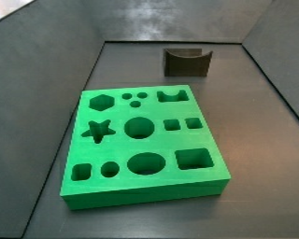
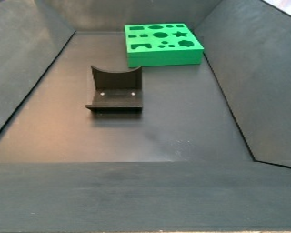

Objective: Pick up the rectangle object. Move up. Place the rectangle object on the fixture. Regrasp the rectangle object. Move to above the board. Insert the rectangle object.
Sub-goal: Move to above the board.

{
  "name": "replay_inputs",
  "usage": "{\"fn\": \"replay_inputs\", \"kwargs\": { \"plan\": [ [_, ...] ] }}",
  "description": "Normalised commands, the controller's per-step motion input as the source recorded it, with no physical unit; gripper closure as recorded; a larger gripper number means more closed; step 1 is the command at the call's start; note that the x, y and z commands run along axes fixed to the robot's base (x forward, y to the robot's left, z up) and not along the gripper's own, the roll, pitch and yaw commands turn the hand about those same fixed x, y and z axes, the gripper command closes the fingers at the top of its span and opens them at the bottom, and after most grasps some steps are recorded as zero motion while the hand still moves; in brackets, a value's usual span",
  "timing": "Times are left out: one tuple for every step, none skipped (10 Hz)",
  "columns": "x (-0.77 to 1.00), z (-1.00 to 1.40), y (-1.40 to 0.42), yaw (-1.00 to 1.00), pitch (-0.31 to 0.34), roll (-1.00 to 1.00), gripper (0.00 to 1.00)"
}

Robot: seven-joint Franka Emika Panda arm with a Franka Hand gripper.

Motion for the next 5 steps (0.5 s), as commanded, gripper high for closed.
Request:
{"fn": "replay_inputs", "kwargs": {
  "plan": [
    [-0.72, 0.15, -1.00, -0.13, 0.009, -1.00, 1.00],
    [-0.73, 0.14, -1.00, -0.13, 0.012, -1.00, 1.00],
    [-0.77, 0.15, -1.00, -0.13, 0.014, -1.00, 1.00],
    [-0.67, 0.12, -0.81, -0.13, 0.014, -1.00, 1.00],
    [-0.47, 0.08, -0.50, -0.12, 0.008, -1.00, 1.00]
  ]
}}
